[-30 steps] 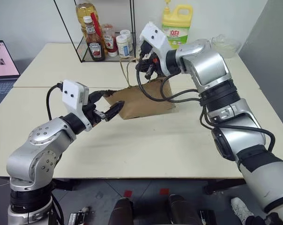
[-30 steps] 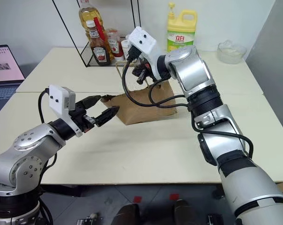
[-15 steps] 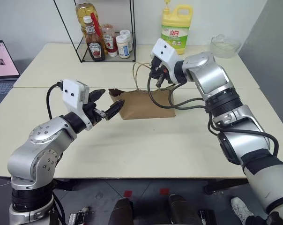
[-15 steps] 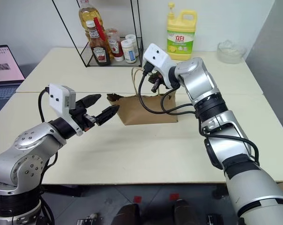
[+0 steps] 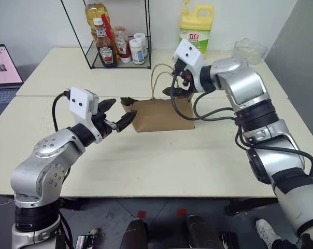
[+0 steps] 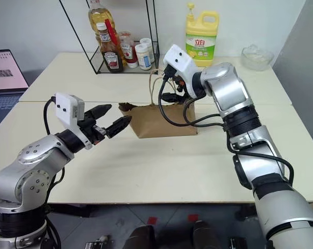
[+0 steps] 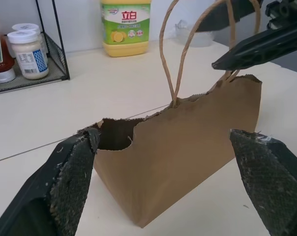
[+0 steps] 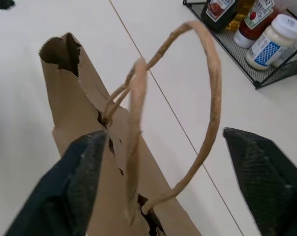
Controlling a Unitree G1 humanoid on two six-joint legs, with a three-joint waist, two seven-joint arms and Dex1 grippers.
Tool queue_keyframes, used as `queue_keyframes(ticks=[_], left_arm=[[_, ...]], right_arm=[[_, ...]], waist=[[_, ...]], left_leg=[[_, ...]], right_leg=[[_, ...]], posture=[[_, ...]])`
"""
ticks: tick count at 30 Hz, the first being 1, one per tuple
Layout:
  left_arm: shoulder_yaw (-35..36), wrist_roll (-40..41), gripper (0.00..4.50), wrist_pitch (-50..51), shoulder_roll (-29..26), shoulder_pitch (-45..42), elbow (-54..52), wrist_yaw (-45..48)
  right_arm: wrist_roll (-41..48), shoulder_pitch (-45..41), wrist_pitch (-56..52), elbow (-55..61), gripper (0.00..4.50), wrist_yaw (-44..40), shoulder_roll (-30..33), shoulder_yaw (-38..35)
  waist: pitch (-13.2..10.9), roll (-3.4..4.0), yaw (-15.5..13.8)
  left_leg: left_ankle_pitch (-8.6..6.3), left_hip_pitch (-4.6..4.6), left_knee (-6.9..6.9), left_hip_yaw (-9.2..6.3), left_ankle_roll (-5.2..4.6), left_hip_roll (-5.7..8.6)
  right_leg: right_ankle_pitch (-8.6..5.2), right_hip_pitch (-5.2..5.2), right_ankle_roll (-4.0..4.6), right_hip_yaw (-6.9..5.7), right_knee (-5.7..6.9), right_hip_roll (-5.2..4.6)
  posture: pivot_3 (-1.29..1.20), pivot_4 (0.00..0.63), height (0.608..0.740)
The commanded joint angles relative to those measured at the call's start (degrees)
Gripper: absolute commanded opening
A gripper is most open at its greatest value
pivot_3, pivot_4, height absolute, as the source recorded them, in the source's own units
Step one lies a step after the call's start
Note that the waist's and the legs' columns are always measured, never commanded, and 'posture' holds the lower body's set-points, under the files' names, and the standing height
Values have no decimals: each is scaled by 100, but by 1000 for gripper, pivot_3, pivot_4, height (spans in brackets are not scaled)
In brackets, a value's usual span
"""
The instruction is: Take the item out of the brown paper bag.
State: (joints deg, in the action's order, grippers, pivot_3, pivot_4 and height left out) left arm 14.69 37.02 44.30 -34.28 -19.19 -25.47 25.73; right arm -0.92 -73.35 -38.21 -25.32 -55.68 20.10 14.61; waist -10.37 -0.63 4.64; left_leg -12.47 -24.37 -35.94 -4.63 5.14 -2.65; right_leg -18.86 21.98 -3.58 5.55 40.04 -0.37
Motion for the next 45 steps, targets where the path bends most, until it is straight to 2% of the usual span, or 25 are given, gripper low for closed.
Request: queue_keyframes(ticks=[1,7,12,14,17,21,24,29,32,39,45], left_arm=[[-30,-34,4500,-128,-124,-201,31,146],[-90,-2,4500,-71,-333,-376,236,477],[20,71,4500,19,-655,-546,448,797],[148,141,4500,58,-898,-689,679,1011],[-110,-372,4500,-468,-1236,-1234,1536,1308],[-874,-1332,4500,-1403,-1224,-2322,2945,1595],[-1528,-2146,4500,-2341,-849,-3545,4576,1788],[-2225,-3220,4500,-3874,-246,-4976,7053,1991],[-2509,-3658,4500,-4452,28,-5463,8006,2223],[-2967,-4407,4500,-5056,417,-5877,9044,3020],[-2963,-4366,4500,-5016,438,-5701,8749,4258]], right_arm=[[297,117,-390,780,4480,-217,240,-209],[902,399,-1234,1845,4480,-282,661,-597],[1482,892,-2137,2877,4480,138,908,-1404],[1730,1339,-2435,3519,4480,398,977,-1907],[1661,2451,-2249,4562,4480,1146,819,-2442],[1162,3860,-1722,5627,4480,2395,251,-2237],[799,5077,-1227,6215,4480,3111,-230,-1697],[546,6031,-655,6520,4480,3449,-336,-1160],[578,6218,-629,6631,4480,3527,-310,-1116],[748,6468,-661,6820,4480,3655,-335,-1116],[830,6429,-568,6681,4480,3633,-397,-1096]], waist=[[0,-1,-1],[-1,-2,0],[-3,-4,-8],[-3,-5,-14],[-4,-14,-68],[-6,-12,-140],[-2,-20,-212],[-4,-22,-226],[-5,-23,-183],[-6,-24,-121],[-6,-24,-129]], left_leg=[[0,0,0,0,0,0],[0,0,1,-1,-1,0],[-1,-1,0,-1,-1,0],[-1,-1,0,-2,-1,0],[-1,-1,-1,-13,-1,-1],[0,0,-4,-6,-1,2],[2,0,-3,-10,-1,3],[1,-8,-9,-3,-1,8],[1,-8,-6,-5,-2,6],[1,-9,-2,-7,-3,4],[1,-11,-3,-8,-3,3]], right_leg=[[0,0,0,0,-1,0],[0,0,0,0,-1,1],[0,-1,0,-1,-2,1],[0,-3,0,-2,-3,1],[-1,-9,0,-11,-5,5],[-1,-10,-1,-3,-7,5],[-1,-10,-1,-9,-4,6],[-1,-3,-1,-1,-10,4],[-2,-1,-1,-2,-9,8],[-2,2,-2,-1,-8,12],[-2,2,-1,-1,-7,12]], posture=[[0,150,740],[0,150,740],[0,150,740],[0,150,740],[0,150,740],[0,150,740],[0,150,740],[0,150,740],[0,150,740],[0,150,740],[0,150,740]])
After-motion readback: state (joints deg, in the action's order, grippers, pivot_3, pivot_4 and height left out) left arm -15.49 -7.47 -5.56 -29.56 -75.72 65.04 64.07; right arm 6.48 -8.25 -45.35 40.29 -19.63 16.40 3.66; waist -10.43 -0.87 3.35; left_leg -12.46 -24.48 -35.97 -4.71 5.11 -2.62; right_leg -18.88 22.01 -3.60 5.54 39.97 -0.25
